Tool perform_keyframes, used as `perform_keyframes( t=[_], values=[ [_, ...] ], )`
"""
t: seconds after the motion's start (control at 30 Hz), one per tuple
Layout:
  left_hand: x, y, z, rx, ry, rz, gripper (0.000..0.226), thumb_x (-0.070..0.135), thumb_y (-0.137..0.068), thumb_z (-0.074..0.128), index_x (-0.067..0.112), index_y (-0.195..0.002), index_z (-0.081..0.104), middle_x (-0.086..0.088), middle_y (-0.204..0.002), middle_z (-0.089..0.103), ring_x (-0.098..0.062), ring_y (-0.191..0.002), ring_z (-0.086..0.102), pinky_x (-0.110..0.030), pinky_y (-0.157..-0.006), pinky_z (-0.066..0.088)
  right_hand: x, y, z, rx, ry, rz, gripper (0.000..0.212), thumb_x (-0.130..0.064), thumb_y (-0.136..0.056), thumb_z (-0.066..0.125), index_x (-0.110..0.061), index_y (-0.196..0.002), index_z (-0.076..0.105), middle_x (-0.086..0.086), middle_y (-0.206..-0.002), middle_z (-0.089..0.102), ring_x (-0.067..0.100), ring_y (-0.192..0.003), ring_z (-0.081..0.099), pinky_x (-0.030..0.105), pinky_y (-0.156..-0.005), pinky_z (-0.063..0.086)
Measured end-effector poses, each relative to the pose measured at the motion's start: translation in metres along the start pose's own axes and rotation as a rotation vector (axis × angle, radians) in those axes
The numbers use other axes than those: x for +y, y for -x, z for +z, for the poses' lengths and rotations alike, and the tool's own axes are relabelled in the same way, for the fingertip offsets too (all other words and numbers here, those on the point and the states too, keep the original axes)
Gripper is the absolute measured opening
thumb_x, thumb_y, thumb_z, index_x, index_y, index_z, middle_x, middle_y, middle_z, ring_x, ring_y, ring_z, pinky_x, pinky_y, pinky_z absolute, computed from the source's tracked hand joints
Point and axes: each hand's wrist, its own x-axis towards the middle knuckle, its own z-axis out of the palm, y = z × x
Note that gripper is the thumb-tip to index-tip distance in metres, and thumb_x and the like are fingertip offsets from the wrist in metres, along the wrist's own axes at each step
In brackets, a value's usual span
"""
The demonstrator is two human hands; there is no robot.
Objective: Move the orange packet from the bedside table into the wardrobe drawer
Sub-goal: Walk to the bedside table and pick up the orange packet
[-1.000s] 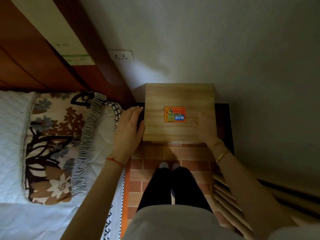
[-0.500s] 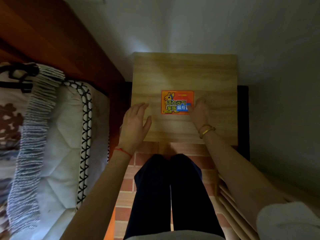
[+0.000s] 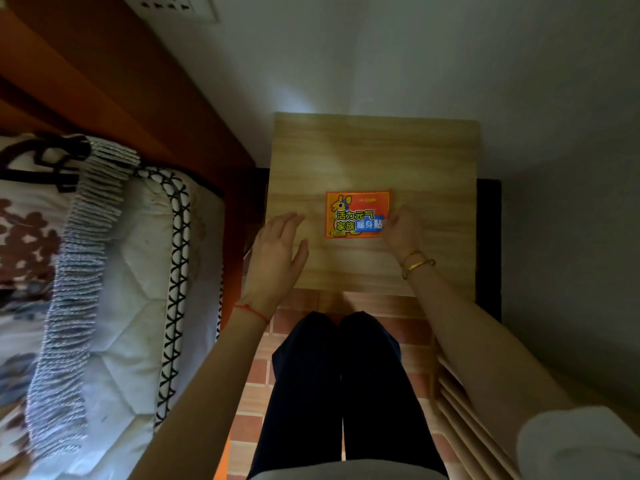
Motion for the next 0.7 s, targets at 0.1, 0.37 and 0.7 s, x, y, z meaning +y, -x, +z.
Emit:
perform_keyframes(
  t=[0.1,0.37,0.7],
  values=[
    [0.016,0.008,-0.024,0.013,0.002,-0.002,0.042,0.018,-0.088,0.053,0.005,-0.128,0.055,-0.014,-0.126,0.059,-0.030,-0.115,0.054,-0.043,-0.097,0.045,-0.011,0.025,-0.021,-0.041,-0.361,0.097,0.025,0.001,-0.093,0.050,-0.013,-0.072,0.049,0.004,-0.080,0.054,0.014,-0.073,0.050,0.027,-0.068,0.041],
    [0.081,0.044,-0.127,0.046,-0.009,0.005,0.041,0.018,-0.088,0.054,0.005,-0.127,0.056,-0.014,-0.126,0.059,-0.032,-0.115,0.055,-0.046,-0.097,0.046,-0.068,0.135,-0.121,-0.149,-0.679,0.188,0.021,-0.001,-0.097,0.046,0.000,-0.115,0.057,0.009,-0.107,0.064,0.003,-0.070,0.062,0.011,-0.063,0.055],
    [0.150,0.101,-0.252,0.169,0.018,0.082,0.040,0.019,-0.088,0.054,0.003,-0.124,0.059,-0.014,-0.124,0.061,-0.031,-0.114,0.057,-0.045,-0.097,0.046,-0.142,0.280,-0.237,-0.253,-0.766,0.049,0.030,-0.004,-0.097,0.046,-0.008,-0.124,0.058,0.003,-0.105,0.069,0.019,-0.096,0.068,0.036,-0.089,0.056]
  ],
)
